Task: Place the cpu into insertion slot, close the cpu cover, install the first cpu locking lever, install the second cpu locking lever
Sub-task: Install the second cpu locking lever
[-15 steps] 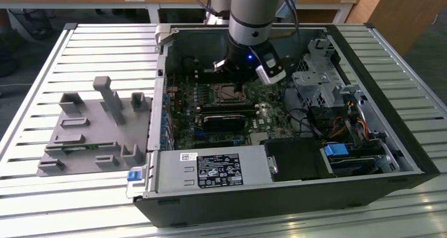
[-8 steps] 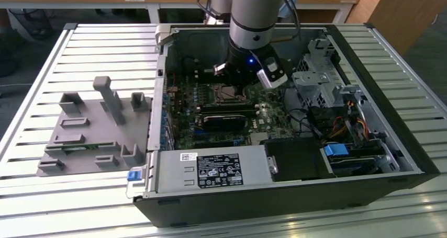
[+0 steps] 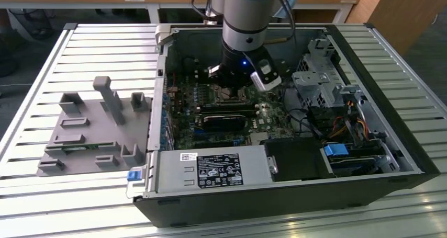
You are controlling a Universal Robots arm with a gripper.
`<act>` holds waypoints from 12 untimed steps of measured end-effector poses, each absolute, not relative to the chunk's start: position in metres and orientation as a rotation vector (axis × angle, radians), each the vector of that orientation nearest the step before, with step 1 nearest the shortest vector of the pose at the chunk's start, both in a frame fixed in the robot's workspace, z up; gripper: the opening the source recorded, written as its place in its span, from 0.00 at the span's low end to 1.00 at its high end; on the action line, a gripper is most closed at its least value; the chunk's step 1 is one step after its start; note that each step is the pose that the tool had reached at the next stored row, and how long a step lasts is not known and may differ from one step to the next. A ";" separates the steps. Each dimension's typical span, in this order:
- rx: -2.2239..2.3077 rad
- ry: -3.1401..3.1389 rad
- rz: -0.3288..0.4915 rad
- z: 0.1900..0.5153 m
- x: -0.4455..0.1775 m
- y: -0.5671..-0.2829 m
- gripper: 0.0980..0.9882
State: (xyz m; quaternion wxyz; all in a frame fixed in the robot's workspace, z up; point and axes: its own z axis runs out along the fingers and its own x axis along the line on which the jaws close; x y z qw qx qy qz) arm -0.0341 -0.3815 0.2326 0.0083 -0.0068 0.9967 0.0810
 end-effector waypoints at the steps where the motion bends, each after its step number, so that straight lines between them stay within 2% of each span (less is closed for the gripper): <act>1: -0.021 3.115 0.253 0.232 -0.036 -0.382 0.01; 12: -0.021 3.115 0.254 0.223 -0.052 -0.382 0.01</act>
